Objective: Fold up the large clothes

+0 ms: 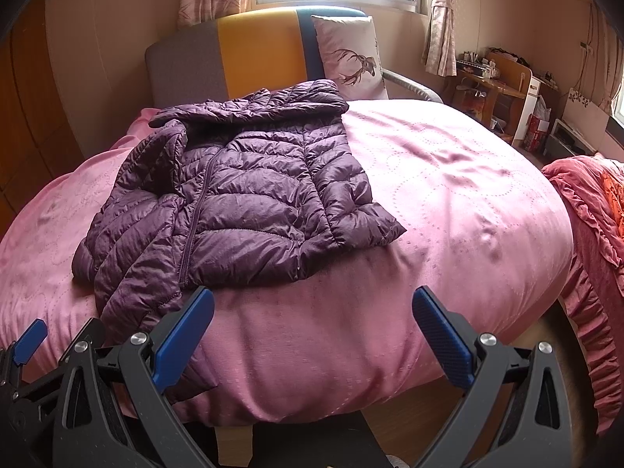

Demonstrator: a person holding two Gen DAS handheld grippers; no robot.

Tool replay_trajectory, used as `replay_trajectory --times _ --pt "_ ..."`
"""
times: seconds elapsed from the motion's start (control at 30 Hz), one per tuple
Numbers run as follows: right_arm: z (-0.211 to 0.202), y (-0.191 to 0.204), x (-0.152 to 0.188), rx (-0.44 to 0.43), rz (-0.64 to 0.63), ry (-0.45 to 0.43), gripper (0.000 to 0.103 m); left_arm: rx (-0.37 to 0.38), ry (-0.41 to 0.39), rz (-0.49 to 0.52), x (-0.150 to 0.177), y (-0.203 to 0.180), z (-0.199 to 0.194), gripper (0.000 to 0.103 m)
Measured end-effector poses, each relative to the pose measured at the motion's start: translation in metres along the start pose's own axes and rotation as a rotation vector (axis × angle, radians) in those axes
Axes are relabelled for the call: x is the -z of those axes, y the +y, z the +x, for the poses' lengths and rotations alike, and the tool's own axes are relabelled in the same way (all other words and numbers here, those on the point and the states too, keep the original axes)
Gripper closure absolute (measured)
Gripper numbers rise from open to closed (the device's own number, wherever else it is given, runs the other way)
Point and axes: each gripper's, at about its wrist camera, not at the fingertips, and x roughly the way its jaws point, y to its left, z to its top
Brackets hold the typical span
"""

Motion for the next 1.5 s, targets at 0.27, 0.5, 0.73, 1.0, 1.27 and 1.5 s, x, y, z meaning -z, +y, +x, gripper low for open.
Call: replay_trajectory --times 0.27,0.5,0.73,1.0,1.27,1.5 --pt "0.002 -0.001 0.001 0.000 0.001 0.005 0.002 0.000 0.011 -0.003 0.001 0.001 0.003 0.004" --pt "0.003 -0.001 0.001 -0.003 -0.002 0.003 0.002 0.003 0.012 -0.003 0.001 0.002 0.004 0.004" --pt "0.003 -0.001 0.002 -0.003 -0.002 0.005 0.002 0.006 0.015 0.000 0.002 0.001 0.005 0.004" --pt "0.010 -0.003 0.005 -0.003 0.000 0.021 0.002 0.006 0.032 0.002 0.004 0.001 0.010 0.004" --pt "0.019 -0.011 0.004 -0.013 0.015 0.026 0.002 0.063 0.078 0.027 0.008 0.006 0.029 0.004" --pt "0.046 -0.040 -0.011 -0.010 0.066 0.053 0.002 0.150 0.151 -0.070 0.014 0.045 0.045 0.004"
